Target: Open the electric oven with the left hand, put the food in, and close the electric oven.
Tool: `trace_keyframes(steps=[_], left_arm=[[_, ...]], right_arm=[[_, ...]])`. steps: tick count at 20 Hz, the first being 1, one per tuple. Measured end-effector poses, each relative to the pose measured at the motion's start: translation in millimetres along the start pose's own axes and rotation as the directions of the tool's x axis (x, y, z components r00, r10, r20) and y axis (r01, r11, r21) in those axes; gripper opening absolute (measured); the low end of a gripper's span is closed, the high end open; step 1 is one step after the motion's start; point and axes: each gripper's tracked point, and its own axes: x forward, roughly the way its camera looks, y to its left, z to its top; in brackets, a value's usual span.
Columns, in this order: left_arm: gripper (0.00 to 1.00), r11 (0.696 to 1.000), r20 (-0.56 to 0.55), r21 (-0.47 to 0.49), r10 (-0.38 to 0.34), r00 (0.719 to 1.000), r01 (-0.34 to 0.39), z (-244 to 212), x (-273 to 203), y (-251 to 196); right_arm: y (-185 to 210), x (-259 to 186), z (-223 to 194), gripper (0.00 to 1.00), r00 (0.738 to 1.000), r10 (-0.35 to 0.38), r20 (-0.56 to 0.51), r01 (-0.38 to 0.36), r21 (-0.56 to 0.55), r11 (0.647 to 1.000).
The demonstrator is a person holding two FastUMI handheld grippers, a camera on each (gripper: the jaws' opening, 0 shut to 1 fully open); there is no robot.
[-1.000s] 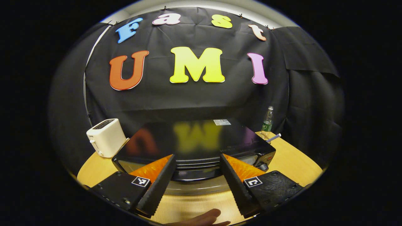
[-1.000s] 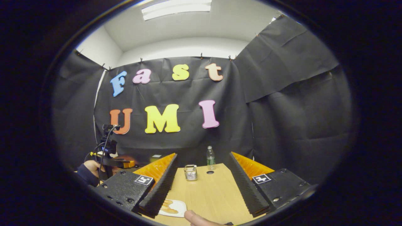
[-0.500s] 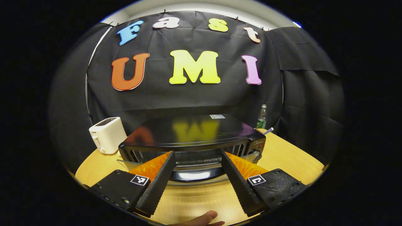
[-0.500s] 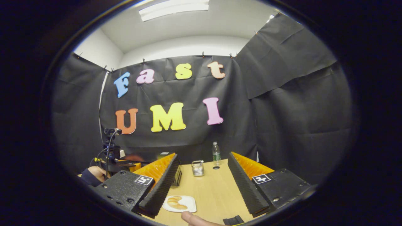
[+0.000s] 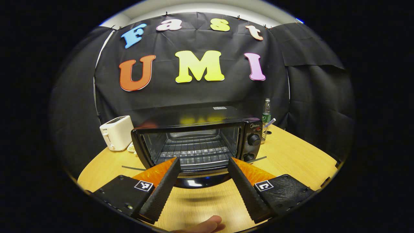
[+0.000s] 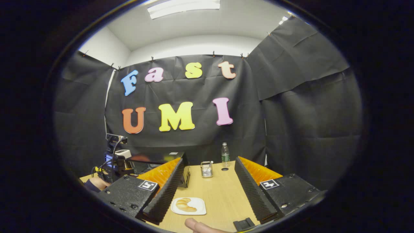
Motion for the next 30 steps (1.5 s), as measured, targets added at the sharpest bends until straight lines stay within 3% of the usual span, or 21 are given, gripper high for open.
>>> trace_keyframes(steps=[5,11,12,13,14,16,22,30], left_arm=[[0.96,1.000,0.018,0.027,0.003,1.000,-0.004,-22,-12,-10],[0.97,1.000,0.018,-0.027,-0.004,1.000,0.005,-49,-20,-16],[0.97,0.998,0.002,-0.055,-0.018,1.000,0.018,-56,-20,-18],[0.89,0.996,-0.030,-0.086,-0.025,0.999,0.023,-68,-17,-18],[0.96,0.995,-0.094,-0.102,-0.020,0.995,0.010,-85,-12,-15],[0.99,0.992,-0.180,-0.115,0.022,0.983,-0.043,-114,-8,-4],[0.96,0.996,-0.139,-0.085,0.029,0.990,-0.041,-122,-2,-4],[0.96,0.993,-0.140,-0.117,-0.014,0.990,-0.002,-114,-9,-2]], right_arm=[[-5,1,-14,0.96,0.999,-0.009,-0.038,0.009,0.008,1.000],[-8,5,-34,0.96,0.997,-0.003,-0.083,0.005,0.025,1.000],[-7,6,-36,0.96,0.996,0.002,-0.092,0.000,0.026,1.000],[-7,7,-36,0.96,0.996,0.004,-0.090,-0.003,0.018,1.000],[-7,8,-39,0.96,0.996,0.006,-0.094,-0.006,0.008,1.000],[-3,9,-43,0.96,0.995,0.011,-0.103,-0.012,-0.012,1.000],[9,17,-64,0.96,0.989,0.016,-0.148,-0.027,-0.069,0.997],[37,36,-104,0.97,0.970,0.040,-0.240,-0.074,-0.136,0.988]])
